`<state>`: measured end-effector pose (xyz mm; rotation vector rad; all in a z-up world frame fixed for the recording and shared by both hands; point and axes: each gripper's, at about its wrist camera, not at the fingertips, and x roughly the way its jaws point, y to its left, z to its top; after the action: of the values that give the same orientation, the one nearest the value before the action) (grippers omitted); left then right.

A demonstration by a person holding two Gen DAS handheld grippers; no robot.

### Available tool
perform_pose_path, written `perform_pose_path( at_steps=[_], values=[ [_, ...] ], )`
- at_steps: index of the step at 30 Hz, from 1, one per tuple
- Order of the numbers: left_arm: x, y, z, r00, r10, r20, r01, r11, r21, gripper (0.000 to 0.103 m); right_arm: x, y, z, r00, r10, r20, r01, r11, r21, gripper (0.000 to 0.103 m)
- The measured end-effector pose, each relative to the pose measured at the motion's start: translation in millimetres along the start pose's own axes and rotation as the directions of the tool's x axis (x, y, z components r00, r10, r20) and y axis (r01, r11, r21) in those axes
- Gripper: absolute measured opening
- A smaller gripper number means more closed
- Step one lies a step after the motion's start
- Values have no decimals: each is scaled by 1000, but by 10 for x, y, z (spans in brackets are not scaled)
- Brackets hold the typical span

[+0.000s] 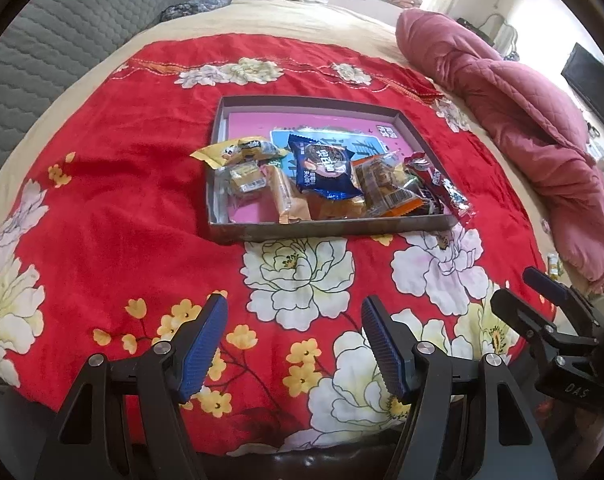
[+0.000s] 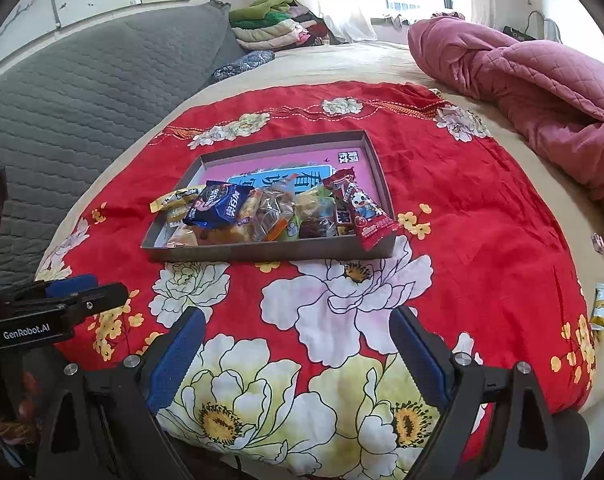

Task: Organize snacks

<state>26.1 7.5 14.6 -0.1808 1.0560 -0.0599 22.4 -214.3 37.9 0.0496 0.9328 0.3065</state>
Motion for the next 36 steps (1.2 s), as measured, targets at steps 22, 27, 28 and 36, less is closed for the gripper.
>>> perform_pose_path(
  at_steps=[22,27,28,36],
  values=[
    [5,2,13,999,45,-9,-45,999,7,71,15,-31,-6,1000,4,-1,-4,1000,6,93],
    [9,10,12,999,46,-10,-46,999,4,71,16,-38,-9,1000,8,-3,-8,1000,11,93],
    [9,9,10,999,45,-10,-45,999,4,71,16,-40,-8,1000,8,-3,-8,1000,13,93],
    [12,3,10,999,48,-9,-48,999,8,71,15,-41,-10,1000,7,-3,-7,1000,12,93]
  ],
)
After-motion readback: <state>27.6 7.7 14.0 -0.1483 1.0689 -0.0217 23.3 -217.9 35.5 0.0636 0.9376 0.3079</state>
